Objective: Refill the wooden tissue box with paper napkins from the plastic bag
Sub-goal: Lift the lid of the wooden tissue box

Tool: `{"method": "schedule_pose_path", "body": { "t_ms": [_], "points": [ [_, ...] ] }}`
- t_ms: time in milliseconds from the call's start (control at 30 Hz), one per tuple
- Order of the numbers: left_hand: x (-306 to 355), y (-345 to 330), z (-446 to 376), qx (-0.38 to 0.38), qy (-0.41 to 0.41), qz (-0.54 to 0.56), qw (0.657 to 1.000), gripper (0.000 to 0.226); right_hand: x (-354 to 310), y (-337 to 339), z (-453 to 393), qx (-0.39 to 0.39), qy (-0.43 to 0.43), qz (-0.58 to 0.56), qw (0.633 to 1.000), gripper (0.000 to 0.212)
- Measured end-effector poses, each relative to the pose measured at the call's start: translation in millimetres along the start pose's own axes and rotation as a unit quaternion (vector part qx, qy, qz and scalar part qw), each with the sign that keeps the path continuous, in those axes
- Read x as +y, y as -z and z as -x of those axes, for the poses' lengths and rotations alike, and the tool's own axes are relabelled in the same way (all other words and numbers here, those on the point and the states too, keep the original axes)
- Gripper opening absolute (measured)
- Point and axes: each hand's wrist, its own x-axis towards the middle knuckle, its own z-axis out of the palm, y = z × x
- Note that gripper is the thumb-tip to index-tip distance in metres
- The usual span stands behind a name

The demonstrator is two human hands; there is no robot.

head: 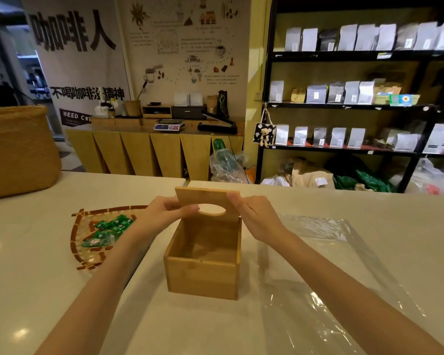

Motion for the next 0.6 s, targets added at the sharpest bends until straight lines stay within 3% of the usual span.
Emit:
{"method": "schedule_pose_path", "body": {
  "t_ms": [100, 233, 300, 600],
  "points": [
    [-4.8, -15.4, 0.2, 0.073, 0.002, 0.062, 0.995, 0.021, 9.6, -5.4, -8.7, -0.002, -0.028, -0.047, 0.998, 0.092],
    [-3.5, -26.7, -2.7, 0.14, 0.005, 0.07, 0.988, 0.024, 15.4, -6.6, -7.9, -0.014, -0.045, -0.112, 0.993, 0.035],
    [-4.0, -29.0, -5.0, 0.164, 0.0, 0.065, 0.984, 0.032, 17.3, -5.6, -7.0, -0.013, -0.045, -0.119, 0.992, 0.019],
    [-5.0, -27.5, -8.6, 0.171, 0.017, 0.057, 0.984, 0.04, 15.5, -2.8, -8.6, -0.023, -0.075, -0.108, 0.991, 0.027]
  ]
}}
